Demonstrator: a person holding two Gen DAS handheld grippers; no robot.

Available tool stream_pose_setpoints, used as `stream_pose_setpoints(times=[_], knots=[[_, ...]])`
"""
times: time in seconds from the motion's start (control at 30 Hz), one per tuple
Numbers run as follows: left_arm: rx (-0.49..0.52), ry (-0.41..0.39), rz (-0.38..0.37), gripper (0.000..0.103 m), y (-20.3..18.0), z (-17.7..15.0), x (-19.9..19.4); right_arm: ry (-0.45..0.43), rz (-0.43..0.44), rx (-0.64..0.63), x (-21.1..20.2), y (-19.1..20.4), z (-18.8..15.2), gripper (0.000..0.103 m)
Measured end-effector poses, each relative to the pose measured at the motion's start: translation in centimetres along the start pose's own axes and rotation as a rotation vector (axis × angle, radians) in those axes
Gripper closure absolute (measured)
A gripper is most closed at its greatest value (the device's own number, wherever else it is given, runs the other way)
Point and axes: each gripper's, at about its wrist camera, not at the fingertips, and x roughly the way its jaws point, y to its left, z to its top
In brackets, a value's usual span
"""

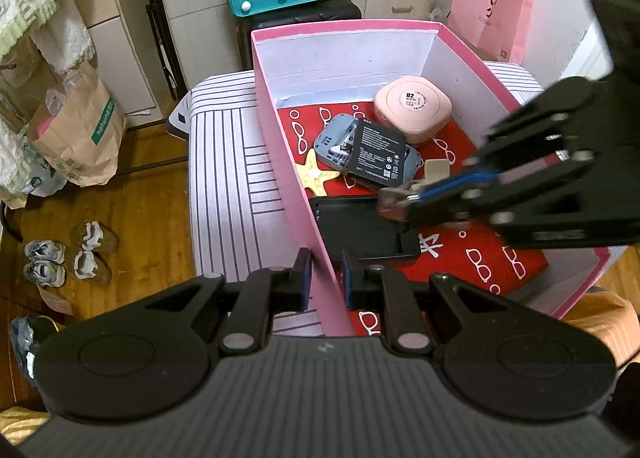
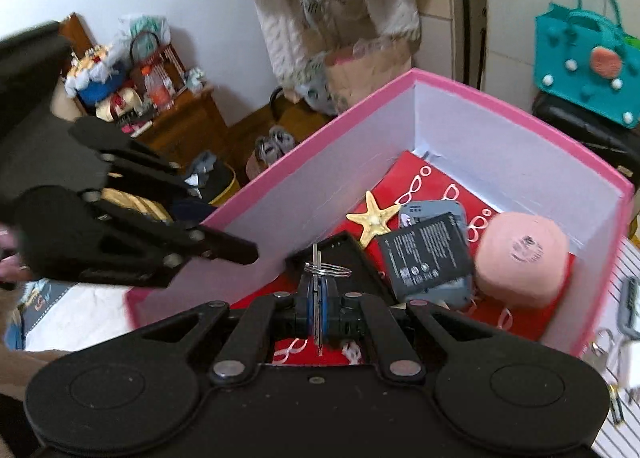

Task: Organize rigid objects
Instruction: 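Carry the keys into the pink box beside the black tray, then return the right gripper to the table and grasp the white cube charger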

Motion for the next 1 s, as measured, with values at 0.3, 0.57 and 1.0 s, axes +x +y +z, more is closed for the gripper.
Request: stream_pose_setpoints(times=[0.3,0.57,1.0], knots=[[-0.005,0.0,-0.007,0.088,0.2,0.2,0.1,-0.024,0.001,0.023,0.0,-0.7,0.4,0.09],[-0.006,-0.009,-0.015,0.088,0.3,0.0,0.1,-0.201,-0.079,0.102,-8.9,-2.7,-2.9,0.085],[-0.03,-0.027,0.019,0.088,-0.2,-0.3,-0.1,-0.295,-0.307,0.325,-14.3,-12.6,-11.6,0.073]])
